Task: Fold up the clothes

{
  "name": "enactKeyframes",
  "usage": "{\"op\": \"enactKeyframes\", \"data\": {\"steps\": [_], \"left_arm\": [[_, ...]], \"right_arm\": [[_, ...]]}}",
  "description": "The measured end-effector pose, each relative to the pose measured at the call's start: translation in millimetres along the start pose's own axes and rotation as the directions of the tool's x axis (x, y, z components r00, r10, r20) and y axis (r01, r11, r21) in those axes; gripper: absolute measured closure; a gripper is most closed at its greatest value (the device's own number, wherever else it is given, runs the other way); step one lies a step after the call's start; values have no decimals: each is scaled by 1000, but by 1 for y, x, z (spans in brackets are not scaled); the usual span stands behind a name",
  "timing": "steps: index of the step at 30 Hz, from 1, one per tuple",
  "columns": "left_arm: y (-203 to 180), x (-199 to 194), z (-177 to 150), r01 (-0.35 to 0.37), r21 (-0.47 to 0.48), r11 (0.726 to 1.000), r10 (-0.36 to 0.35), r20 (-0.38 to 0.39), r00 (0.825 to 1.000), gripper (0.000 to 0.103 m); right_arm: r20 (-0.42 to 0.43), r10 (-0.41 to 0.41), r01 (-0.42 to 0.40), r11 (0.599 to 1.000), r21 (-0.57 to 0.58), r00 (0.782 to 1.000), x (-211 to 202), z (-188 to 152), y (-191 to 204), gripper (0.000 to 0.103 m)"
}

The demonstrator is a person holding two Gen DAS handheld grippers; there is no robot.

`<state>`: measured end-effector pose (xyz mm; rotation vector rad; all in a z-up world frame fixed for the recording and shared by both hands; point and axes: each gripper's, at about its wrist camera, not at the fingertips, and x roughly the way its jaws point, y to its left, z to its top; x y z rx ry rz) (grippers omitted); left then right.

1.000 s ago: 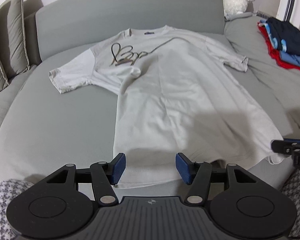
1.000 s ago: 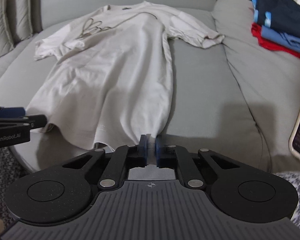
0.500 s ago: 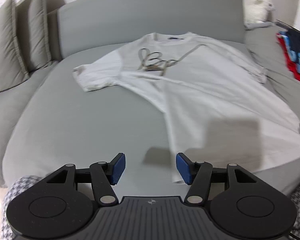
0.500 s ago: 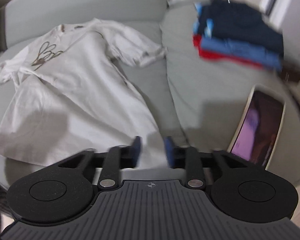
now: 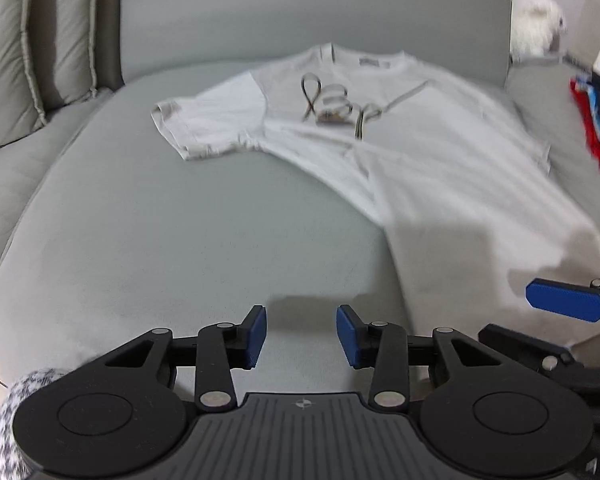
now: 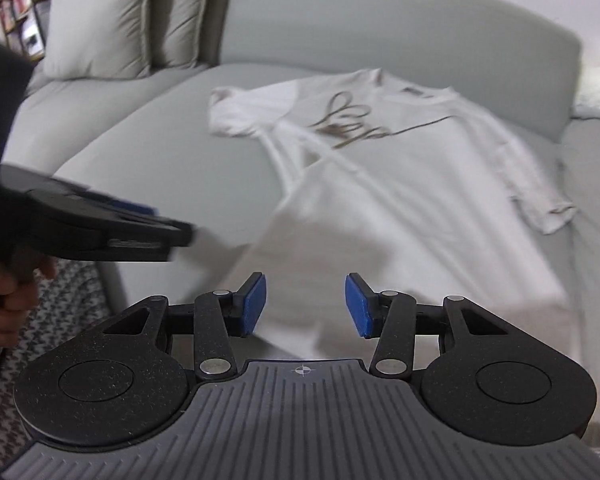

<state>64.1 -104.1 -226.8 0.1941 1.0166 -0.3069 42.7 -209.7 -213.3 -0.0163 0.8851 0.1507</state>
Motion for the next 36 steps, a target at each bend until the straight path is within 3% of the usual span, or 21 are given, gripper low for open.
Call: {"op": "enactKeyframes", "data": {"steps": [5, 10, 13, 15, 19, 23, 27, 29, 33, 36], "left_arm": [[10, 6, 1, -19, -5, 1000, 19, -7, 1000, 60], [18, 7, -1, -16, -30, 999, 16, -8, 1000, 58], [19, 6, -2, -8, -31, 999, 8, -11, 1000, 56], [17, 6, -3, 2, -24, 1000, -2, -14, 1000, 56], [10, 7, -5, 20, -8, 1000, -20, -23, 1000, 56], [-7, 8, -5, 48, 16, 999, -47, -33, 998, 54], [-29, 9, -5, 72, 53, 996, -70, -34, 997, 50], [-38, 10, -4, 97, 52, 994, -95, -35, 995, 50], [-60, 13, -4, 145, 64, 987, -143, -32, 989, 49], [-70, 16, -3, 182, 63, 981, -181, -23, 983, 49]], "right_arm": [[-16, 39, -40, 998, -47, 999, 13, 1, 22, 44], [-63, 29, -36, 991, -126, 998, 31, -5, 46, 44], [-83, -13, -1, 986, -164, 996, 35, -9, 50, 62], [-83, 2, -11, 995, -99, 997, 32, -9, 39, 87], [-31, 14, -12, 997, 80, 999, 13, -8, -4, 97], [-42, -52, 60, 970, 237, 998, 10, -16, -53, 97], [-136, -162, 197, 932, 304, 977, 20, -32, -92, 97], [-132, -155, 191, 920, 343, 979, 17, -36, -103, 93], [-88, -79, 104, 936, 337, 993, 7, -37, -104, 62], [-75, -61, 81, 951, 298, 995, 6, -37, -98, 61]]}}
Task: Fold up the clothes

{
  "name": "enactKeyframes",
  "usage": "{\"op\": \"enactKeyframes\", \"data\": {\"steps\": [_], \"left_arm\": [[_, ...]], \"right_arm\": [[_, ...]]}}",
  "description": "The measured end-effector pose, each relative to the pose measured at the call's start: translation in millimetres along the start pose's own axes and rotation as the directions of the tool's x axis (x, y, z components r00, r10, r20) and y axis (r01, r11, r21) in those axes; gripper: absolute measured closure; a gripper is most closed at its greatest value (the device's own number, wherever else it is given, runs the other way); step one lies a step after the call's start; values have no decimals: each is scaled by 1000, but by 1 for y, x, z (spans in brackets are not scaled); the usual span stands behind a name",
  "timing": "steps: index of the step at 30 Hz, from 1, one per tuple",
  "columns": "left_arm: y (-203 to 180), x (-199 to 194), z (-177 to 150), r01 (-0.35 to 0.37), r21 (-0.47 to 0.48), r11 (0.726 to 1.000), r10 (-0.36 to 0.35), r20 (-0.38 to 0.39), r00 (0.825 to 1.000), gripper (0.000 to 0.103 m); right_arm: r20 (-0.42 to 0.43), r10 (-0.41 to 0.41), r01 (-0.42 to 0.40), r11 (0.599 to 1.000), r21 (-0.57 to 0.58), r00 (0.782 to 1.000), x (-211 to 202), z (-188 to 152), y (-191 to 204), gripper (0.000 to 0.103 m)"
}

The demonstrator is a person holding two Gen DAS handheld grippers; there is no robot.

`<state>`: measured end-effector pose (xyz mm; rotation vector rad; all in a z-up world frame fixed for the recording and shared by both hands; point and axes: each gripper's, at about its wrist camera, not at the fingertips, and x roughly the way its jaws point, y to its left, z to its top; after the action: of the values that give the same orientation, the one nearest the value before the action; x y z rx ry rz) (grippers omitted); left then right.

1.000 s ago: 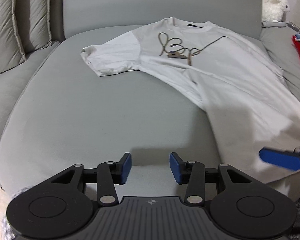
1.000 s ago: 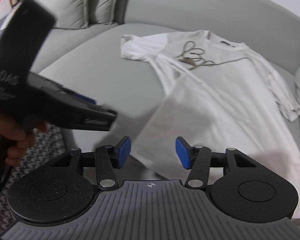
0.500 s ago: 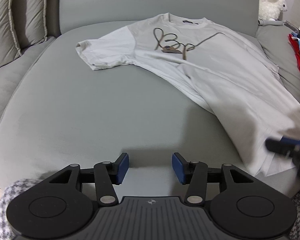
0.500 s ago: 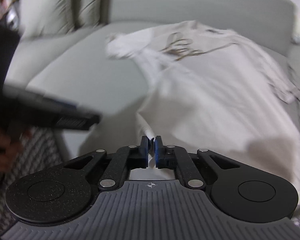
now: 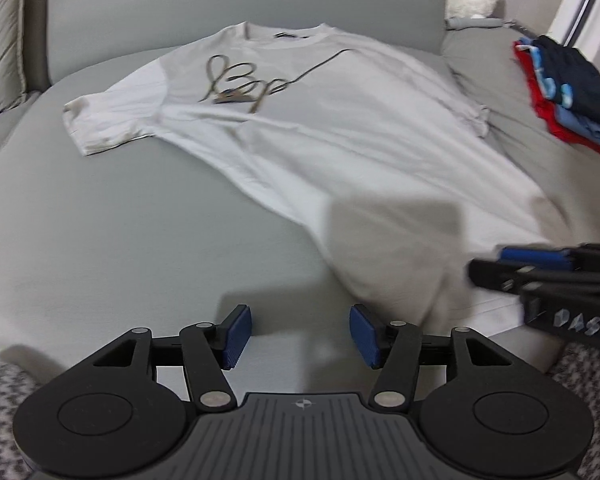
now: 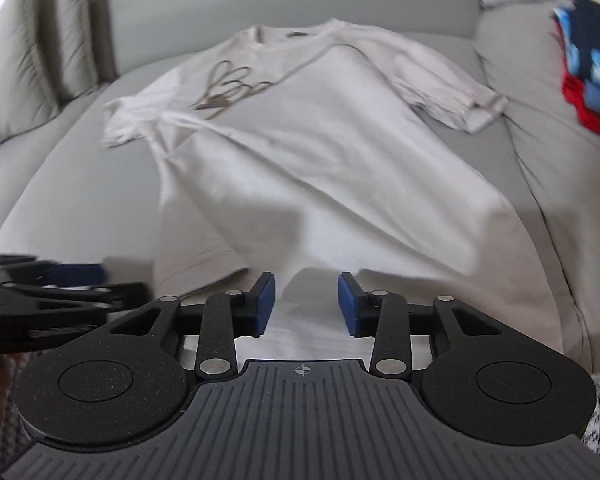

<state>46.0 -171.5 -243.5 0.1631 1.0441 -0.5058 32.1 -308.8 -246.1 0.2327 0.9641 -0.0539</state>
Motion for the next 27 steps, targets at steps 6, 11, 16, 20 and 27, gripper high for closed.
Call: {"op": "enactKeyframes", "data": {"steps": [6, 11, 16, 20, 27], "left_arm": [[-24, 16, 13, 90, 2, 996, -90, 16, 996, 49], [-36, 20, 25, 159, -67, 985, -154, 70, 986, 50], [-25, 14, 45, 3, -108, 994, 19, 197, 980, 50], [-6, 11, 52, -6, -136, 991, 29, 161, 986, 50], [-18, 5, 26, 157, -270, 950, -131, 110, 985, 64]], "right_arm": [[-30, -19, 20, 1000, 18, 999, 7, -2, -8, 61], [-38, -54, 55, 998, 43, 998, 1, -2, -23, 61], [-48, -66, 70, 993, 91, 997, 2, 0, -39, 61], [-56, -81, 85, 994, 69, 995, 6, 2, -39, 58], [-39, -83, 85, 994, 70, 996, 4, 1, -37, 57]]}}
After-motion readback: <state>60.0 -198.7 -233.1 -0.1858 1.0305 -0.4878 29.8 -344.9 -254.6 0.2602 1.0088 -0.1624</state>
